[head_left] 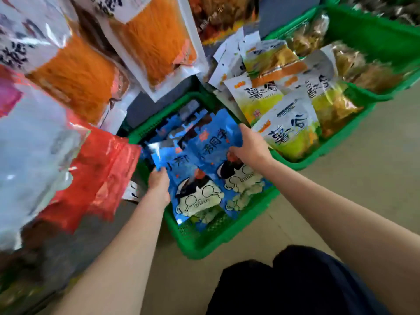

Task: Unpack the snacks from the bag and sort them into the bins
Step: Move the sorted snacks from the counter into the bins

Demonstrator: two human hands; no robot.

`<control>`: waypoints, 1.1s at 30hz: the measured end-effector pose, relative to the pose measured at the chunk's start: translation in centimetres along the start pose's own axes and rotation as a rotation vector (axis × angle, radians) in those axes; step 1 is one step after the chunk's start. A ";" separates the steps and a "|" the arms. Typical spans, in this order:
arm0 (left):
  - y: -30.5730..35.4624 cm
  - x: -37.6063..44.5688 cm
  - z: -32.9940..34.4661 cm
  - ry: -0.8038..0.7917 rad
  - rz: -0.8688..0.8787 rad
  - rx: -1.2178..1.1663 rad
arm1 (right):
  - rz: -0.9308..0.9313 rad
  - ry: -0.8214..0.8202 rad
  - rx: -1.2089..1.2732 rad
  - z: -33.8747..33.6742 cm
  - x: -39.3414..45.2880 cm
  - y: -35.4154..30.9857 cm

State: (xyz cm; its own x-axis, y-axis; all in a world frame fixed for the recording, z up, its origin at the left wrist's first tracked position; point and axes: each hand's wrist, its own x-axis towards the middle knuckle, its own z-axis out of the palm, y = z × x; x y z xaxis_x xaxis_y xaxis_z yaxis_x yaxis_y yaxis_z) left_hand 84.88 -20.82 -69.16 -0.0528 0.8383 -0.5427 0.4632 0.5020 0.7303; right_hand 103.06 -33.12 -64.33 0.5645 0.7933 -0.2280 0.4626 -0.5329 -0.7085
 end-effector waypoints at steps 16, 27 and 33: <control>-5.9 0.0 0.2 -0.195 0.918 1.560 | -0.094 0.123 -0.123 2.3 -2.3 0.8; -5.3 -0.4 -0.2 -0.006 0.751 1.597 | -0.025 0.107 0.032 3.5 -2.8 0.7; -6.7 -3.0 -2.7 0.065 0.833 1.250 | -0.054 -0.036 -0.198 6.6 -3.0 0.5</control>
State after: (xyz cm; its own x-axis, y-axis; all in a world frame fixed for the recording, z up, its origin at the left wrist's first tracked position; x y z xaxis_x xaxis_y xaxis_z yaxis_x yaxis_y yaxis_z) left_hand 79.57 -26.09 -71.33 0.5760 0.8089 -0.1180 0.8129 -0.5820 -0.0213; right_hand 97.09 -33.79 -68.38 0.5122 0.8303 -0.2196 0.6190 -0.5341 -0.5759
